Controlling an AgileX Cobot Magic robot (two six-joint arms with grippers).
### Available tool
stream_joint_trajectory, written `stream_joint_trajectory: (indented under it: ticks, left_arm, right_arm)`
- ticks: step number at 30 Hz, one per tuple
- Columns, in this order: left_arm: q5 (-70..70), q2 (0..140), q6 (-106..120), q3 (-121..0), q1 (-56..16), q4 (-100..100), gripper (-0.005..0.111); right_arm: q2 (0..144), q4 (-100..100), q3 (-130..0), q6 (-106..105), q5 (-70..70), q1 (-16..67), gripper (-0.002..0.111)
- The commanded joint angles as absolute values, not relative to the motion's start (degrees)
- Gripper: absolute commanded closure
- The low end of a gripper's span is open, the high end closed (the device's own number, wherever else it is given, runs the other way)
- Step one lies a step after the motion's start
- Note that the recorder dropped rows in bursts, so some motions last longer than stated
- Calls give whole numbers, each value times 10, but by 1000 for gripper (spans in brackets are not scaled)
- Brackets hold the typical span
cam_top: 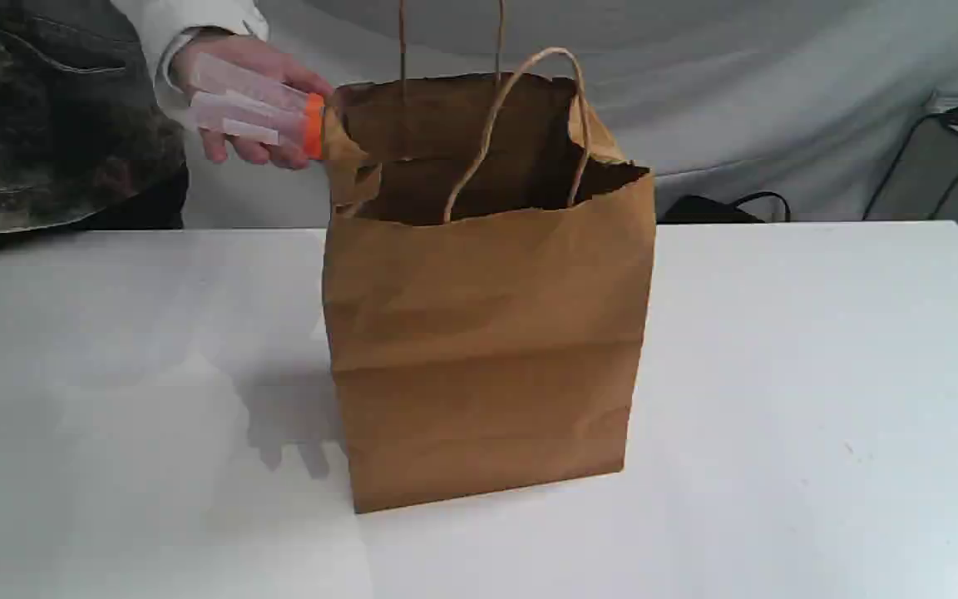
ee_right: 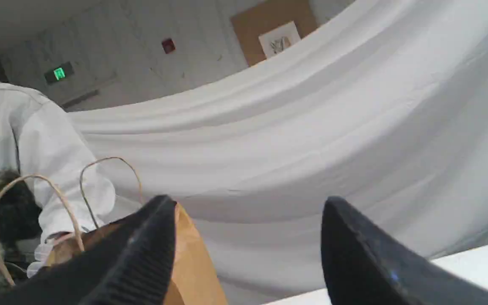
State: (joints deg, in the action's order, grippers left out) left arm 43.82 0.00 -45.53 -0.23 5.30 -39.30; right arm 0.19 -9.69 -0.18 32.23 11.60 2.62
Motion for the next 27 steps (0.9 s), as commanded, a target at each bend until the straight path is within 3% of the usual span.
stream_joint_trajectory:
  ticks: [1, 9, 14, 20, 27]
  left_arm:
    - [446, 0, -457, 0, 54, -430, 43]
    - [445, 0, -620, -2, 54, -415, 43]
    - [379, 37, -739, -94, 54, -495, 43]
    - [378, 233, -969, -236, 54, -735, 43]
    - [517, 497, -1166, -404, 54, -971, 43]
  right_arm:
    - [0, -106, 0, 315, 80, 28, 57]
    - [0, -106, 0, 313, -7, 28, 57]
    - [0, -97, 0, 313, -27, 28, 57]
    - [0, -90, 0, 319, -25, 28, 57]
    - [0, -90, 0, 317, -25, 28, 57]
